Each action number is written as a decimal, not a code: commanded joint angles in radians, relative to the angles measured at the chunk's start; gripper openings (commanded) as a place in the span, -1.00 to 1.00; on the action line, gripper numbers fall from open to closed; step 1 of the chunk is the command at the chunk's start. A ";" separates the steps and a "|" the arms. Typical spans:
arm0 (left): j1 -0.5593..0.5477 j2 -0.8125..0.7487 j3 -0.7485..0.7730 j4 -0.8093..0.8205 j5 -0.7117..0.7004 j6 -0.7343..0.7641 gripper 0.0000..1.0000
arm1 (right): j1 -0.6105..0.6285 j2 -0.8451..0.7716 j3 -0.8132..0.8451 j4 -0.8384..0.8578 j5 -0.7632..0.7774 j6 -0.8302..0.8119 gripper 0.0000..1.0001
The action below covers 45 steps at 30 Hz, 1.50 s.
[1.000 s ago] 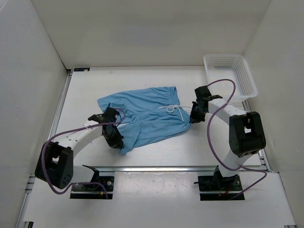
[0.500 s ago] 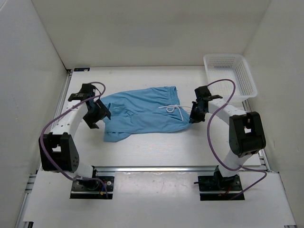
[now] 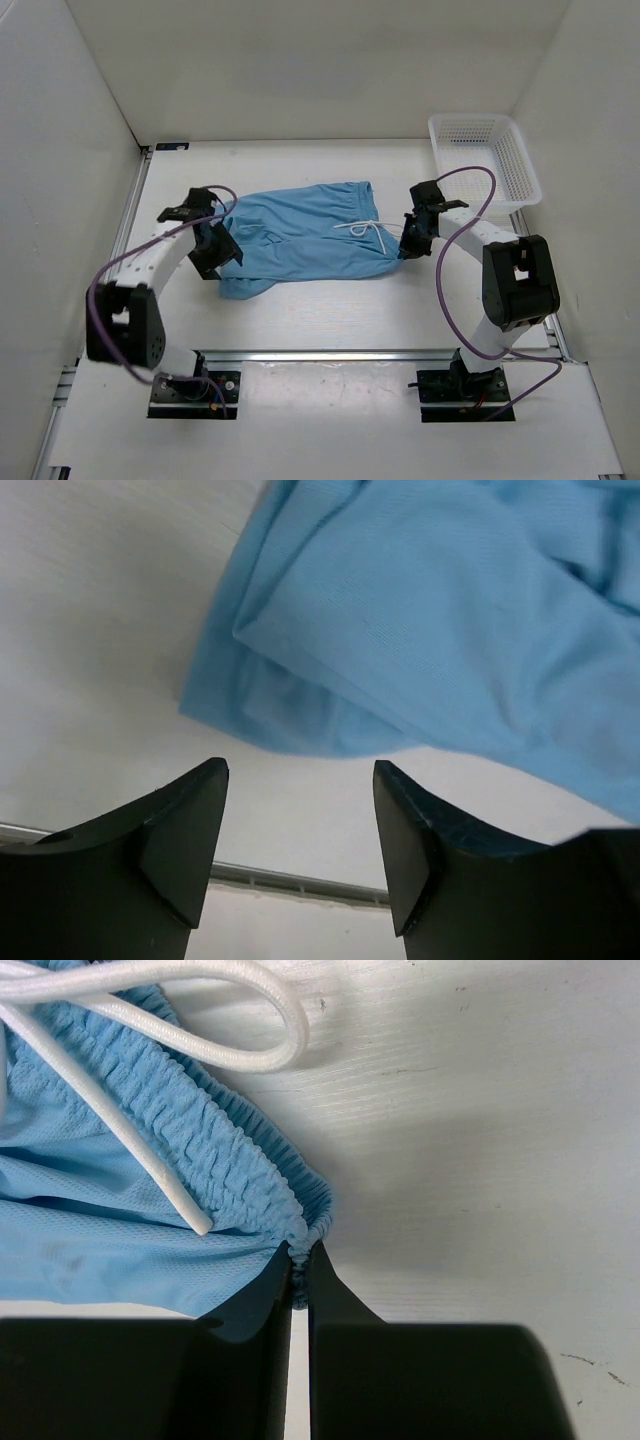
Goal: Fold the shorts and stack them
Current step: Fold the shorts
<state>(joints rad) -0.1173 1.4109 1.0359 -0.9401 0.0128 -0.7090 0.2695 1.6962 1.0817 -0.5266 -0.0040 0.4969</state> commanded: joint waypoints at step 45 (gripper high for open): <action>0.019 0.278 0.131 0.123 -0.108 0.013 -0.79 | -0.003 -0.027 0.007 -0.015 0.004 -0.009 -1.00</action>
<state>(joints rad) -0.1013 1.7138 1.1183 -0.8165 -0.0723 -0.7033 0.2699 1.6962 1.0813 -0.5278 -0.0036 0.4965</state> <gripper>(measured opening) 0.111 0.058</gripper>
